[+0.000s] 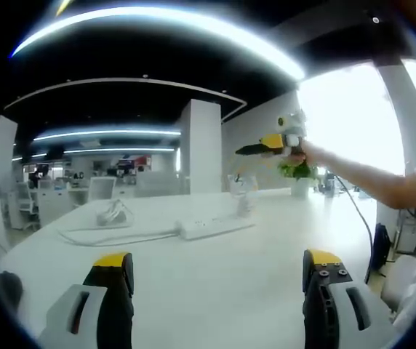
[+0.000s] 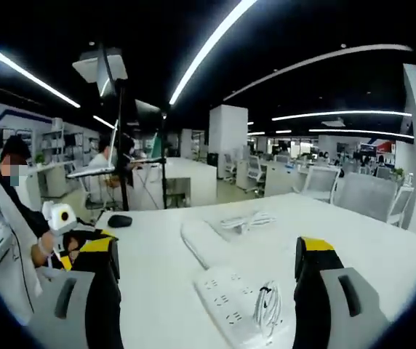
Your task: Straighten the power strip on the desk, plug the charger into it
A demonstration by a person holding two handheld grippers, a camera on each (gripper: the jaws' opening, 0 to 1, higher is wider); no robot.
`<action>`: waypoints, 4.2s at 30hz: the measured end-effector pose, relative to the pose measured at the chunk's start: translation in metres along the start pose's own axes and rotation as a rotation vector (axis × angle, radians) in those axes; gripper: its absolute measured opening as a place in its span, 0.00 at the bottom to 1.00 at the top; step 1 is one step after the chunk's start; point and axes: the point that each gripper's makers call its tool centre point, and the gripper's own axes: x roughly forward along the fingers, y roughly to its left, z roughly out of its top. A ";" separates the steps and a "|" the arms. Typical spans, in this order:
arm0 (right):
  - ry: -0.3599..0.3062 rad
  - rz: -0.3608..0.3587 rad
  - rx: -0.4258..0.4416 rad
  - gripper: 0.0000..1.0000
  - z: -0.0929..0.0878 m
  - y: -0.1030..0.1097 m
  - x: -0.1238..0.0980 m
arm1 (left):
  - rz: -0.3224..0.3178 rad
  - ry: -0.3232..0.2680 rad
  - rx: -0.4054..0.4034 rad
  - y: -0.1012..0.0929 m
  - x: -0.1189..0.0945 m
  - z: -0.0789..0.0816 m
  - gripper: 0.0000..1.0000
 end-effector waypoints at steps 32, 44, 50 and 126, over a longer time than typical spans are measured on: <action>-0.041 -0.213 -0.023 1.00 -0.003 -0.022 -0.070 | -0.004 -0.015 -0.009 0.003 -0.003 0.000 0.99; -0.068 -0.287 -0.010 1.00 0.000 -0.016 -0.102 | -0.006 -0.020 -0.007 0.003 -0.003 0.002 0.99; -0.067 -0.308 -0.004 1.00 -0.005 -0.012 -0.115 | 0.001 -0.016 -0.007 0.006 -0.005 0.001 0.99; -0.131 -0.497 0.135 1.00 -0.093 0.022 -0.171 | 0.042 -0.026 -0.003 0.024 0.004 0.004 0.99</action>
